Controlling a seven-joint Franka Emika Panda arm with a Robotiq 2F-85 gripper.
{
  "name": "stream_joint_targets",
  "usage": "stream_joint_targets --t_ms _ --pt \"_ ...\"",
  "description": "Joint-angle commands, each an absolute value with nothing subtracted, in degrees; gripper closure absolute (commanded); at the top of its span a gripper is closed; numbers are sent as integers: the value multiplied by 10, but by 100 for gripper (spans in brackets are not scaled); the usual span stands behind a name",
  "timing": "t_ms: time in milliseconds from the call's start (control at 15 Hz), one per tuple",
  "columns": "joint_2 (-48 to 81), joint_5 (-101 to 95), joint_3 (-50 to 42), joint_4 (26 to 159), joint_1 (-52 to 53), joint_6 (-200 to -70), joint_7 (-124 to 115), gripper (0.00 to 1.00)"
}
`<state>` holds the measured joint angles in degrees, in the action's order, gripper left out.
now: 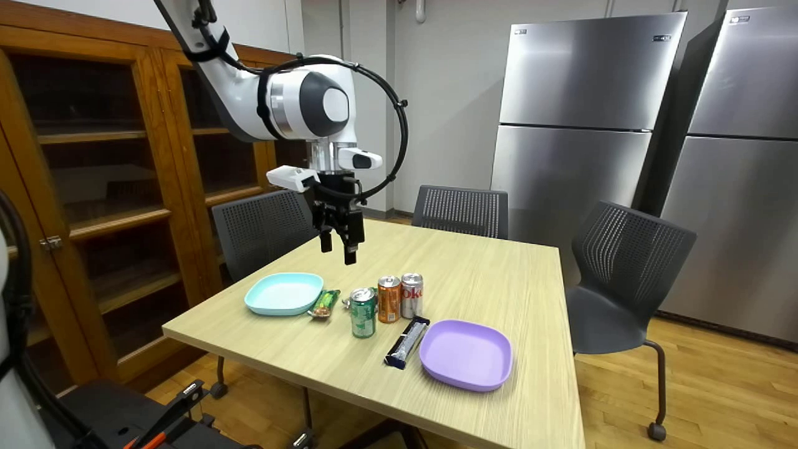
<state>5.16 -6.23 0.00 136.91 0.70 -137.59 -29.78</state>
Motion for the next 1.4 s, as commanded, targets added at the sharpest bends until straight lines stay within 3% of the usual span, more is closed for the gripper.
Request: stream_joint_targets --t_ms 0,1333 --pt "72 -81 -10 1359 14 -1391 -333 0" --pt "238 -56 -53 1255 54 -1441 -333 0"
